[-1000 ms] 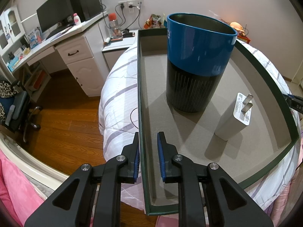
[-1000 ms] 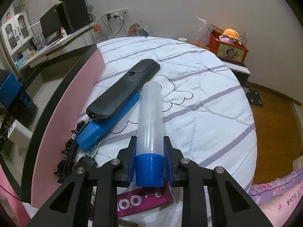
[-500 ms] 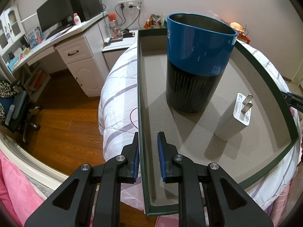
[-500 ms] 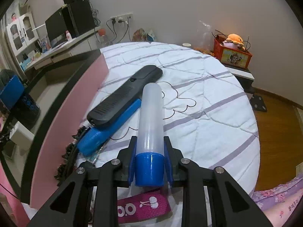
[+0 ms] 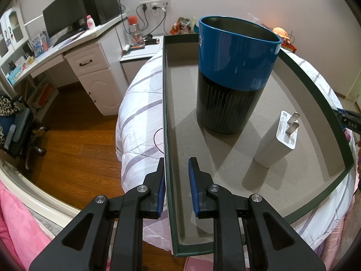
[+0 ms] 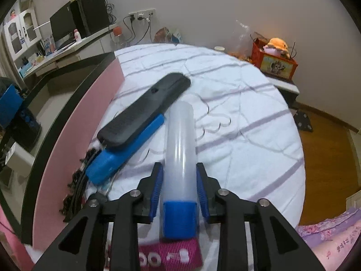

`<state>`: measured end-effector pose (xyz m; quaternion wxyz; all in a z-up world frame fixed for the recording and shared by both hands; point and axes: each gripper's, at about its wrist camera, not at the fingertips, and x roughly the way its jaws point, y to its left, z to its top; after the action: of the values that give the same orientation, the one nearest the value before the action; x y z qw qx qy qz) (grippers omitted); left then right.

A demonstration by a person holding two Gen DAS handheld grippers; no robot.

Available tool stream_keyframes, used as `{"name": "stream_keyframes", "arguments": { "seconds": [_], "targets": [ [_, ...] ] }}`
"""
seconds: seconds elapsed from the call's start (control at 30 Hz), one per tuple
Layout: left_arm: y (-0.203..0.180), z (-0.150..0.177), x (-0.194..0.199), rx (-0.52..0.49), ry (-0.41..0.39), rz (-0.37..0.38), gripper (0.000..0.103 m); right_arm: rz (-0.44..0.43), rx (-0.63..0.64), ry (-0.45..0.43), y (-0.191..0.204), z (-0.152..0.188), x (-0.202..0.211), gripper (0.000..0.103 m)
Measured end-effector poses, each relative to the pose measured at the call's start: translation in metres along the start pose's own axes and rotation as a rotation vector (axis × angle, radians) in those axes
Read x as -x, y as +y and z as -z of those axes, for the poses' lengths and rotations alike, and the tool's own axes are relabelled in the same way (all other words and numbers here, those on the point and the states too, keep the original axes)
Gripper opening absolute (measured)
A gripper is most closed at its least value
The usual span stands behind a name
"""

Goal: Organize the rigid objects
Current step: 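Carry the clear tube into the tray and release it beside the charger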

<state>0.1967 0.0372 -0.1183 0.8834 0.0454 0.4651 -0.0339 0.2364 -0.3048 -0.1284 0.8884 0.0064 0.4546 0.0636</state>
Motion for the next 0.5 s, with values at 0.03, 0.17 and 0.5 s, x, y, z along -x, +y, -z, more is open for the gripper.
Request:
{"name": "stream_keyframes", "arguments": {
  "seconds": [0.03, 0.17, 0.5],
  "targets": [
    [0.0, 0.0, 0.0, 0.001, 0.0, 0.0, 0.018, -0.001, 0.003, 0.005, 0.0, -0.002, -0.003, 0.035],
    [-0.001, 0.0, 0.0, 0.002, -0.001, 0.003, 0.018, -0.006, -0.005, -0.017, -0.001, -0.003, -0.003, 0.026],
    [0.001, 0.0, 0.001, 0.002, -0.002, 0.006, 0.018, 0.011, -0.009, -0.104, 0.005, -0.006, 0.034, 0.026]
  ]
}}
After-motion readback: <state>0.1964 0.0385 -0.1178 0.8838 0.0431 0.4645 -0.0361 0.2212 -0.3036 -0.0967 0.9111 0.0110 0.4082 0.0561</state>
